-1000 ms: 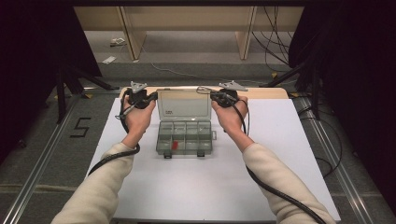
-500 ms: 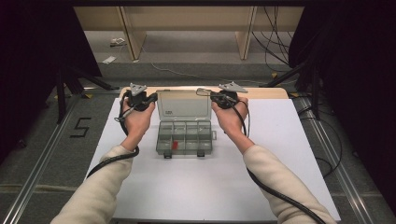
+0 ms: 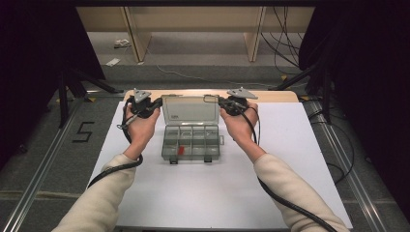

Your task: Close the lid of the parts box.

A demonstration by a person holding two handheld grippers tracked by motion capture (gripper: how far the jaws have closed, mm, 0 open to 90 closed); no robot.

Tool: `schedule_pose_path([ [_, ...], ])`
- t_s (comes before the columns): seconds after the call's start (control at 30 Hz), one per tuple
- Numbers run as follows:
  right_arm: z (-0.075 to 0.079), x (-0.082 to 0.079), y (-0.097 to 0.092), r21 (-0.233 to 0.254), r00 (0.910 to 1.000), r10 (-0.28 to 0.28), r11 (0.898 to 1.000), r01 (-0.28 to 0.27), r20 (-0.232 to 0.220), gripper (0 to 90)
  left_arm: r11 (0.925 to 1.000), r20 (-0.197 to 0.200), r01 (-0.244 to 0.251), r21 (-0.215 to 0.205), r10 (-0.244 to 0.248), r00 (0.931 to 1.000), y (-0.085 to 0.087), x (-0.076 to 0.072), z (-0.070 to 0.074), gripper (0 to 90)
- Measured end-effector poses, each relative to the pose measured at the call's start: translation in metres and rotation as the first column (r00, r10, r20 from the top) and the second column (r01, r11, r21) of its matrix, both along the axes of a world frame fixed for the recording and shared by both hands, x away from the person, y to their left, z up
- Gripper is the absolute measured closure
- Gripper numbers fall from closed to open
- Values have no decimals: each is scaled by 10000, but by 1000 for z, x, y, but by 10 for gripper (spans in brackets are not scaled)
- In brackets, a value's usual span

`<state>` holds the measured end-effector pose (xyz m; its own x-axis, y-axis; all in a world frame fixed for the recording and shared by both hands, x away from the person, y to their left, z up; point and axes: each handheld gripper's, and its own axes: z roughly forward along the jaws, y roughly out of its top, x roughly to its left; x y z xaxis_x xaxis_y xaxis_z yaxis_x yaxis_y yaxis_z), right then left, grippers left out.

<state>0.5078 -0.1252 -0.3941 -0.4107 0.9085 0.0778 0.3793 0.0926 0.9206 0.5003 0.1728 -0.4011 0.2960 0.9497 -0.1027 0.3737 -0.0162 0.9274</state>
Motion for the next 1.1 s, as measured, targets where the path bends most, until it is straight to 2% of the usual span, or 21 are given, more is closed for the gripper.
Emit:
schedule_pose_path([
  [1.1,-3,-21,-3,-200,9989,333,9993,-327,333,887,9997,494,-2,237,-10,9988,-1,-19,-5,890],
])
